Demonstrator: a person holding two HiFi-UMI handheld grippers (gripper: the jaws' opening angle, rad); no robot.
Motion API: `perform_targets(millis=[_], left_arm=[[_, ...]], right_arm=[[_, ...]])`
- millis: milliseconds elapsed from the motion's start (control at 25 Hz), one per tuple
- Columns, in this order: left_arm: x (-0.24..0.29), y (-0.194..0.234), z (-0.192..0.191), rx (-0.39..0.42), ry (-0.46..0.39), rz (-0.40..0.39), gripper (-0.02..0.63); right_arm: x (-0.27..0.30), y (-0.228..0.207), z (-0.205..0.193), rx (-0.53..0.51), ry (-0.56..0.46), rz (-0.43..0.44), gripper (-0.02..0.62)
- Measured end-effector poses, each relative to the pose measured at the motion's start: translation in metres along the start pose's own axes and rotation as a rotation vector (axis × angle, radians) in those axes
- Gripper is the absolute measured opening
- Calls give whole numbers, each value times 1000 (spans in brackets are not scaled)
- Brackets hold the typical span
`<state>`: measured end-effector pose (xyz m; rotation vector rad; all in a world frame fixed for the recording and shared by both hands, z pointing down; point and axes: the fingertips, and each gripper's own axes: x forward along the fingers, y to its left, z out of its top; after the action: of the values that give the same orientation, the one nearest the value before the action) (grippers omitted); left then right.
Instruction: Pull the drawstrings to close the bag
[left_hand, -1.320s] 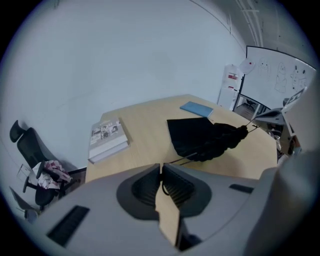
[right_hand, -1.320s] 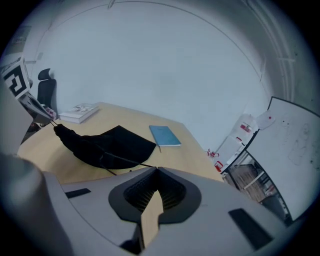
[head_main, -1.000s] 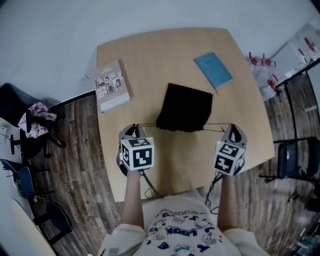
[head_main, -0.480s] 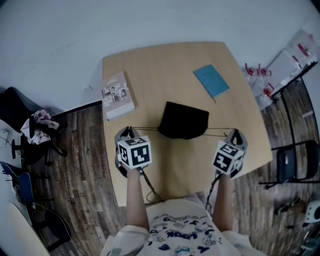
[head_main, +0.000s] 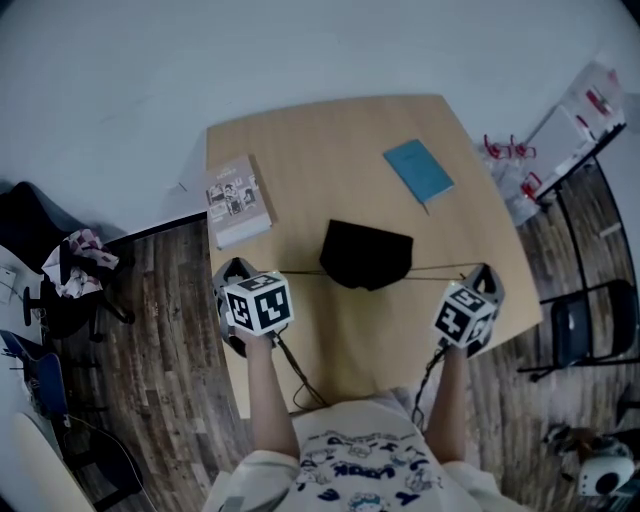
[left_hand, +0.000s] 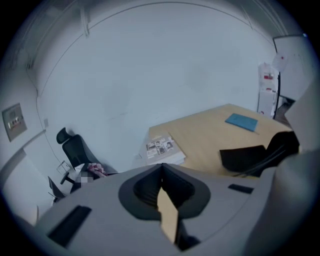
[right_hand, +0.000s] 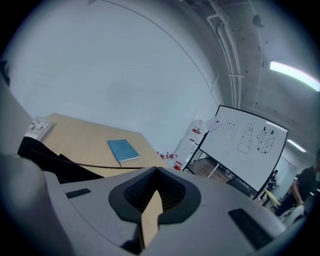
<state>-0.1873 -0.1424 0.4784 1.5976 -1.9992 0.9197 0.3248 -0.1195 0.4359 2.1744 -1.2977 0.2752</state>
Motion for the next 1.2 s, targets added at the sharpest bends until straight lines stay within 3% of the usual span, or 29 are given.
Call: perform_targets(millis=[120, 400, 1040, 1200], left_arm=[[-1, 10, 3, -54, -14, -41, 2], [6, 17, 7, -67, -12, 12, 2], [22, 34, 10, 35, -2, 146, 2], [22, 36, 14, 51, -19, 138, 2]], right_arm=[[-2, -6, 6, 10, -9, 19, 3], [-2, 1, 9, 27, -4, 39, 3], [3, 5, 14, 44, 1, 26, 3], [4, 11, 12, 49, 16, 36, 3]])
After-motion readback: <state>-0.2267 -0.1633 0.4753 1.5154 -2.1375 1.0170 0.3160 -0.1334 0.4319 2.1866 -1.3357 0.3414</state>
